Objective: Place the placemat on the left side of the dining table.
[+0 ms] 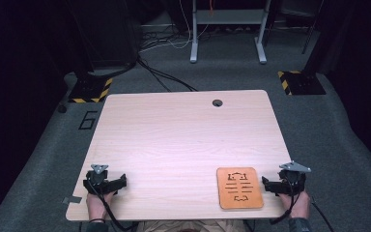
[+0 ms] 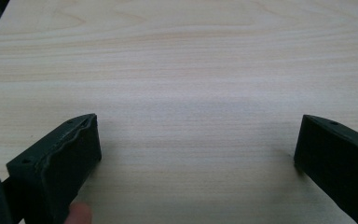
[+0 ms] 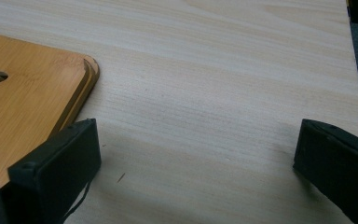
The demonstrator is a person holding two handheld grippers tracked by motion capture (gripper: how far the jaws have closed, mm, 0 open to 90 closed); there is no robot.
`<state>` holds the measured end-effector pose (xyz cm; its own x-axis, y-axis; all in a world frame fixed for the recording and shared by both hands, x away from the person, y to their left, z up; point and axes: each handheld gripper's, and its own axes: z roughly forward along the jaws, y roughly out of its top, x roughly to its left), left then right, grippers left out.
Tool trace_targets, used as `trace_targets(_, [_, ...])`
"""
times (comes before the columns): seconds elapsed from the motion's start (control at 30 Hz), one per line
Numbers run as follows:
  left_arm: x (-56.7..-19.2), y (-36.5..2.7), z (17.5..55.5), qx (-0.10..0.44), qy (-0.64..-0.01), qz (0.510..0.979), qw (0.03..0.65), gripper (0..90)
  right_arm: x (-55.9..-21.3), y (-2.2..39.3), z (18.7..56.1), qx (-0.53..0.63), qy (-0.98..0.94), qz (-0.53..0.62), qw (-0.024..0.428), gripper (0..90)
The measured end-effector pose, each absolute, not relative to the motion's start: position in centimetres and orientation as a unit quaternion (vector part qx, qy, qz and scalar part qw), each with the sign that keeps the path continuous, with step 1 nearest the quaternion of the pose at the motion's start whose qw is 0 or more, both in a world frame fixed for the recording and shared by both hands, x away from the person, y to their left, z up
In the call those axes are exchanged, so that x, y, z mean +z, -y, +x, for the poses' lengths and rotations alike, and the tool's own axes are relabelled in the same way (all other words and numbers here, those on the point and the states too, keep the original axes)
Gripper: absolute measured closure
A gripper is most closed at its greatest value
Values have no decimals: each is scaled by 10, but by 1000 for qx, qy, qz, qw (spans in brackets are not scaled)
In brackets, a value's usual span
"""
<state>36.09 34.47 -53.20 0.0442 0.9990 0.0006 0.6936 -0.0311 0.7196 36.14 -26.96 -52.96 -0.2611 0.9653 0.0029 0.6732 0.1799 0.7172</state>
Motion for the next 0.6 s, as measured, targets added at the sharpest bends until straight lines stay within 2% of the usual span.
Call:
trace_targets(0.13, [-531, -337, 358, 287, -612, 683, 278, 1, -529, 270, 361, 311, -731, 560, 235, 0])
trace_targets(0.4, [-532, -333, 358, 258, -611, 689, 292, 1, -529, 270, 362, 310, -730, 563, 232, 0])
trace_targets(0.6, [-532, -331, 358, 258, -609, 691, 292, 0, -528, 275, 362, 331, -721, 569, 216, 0])
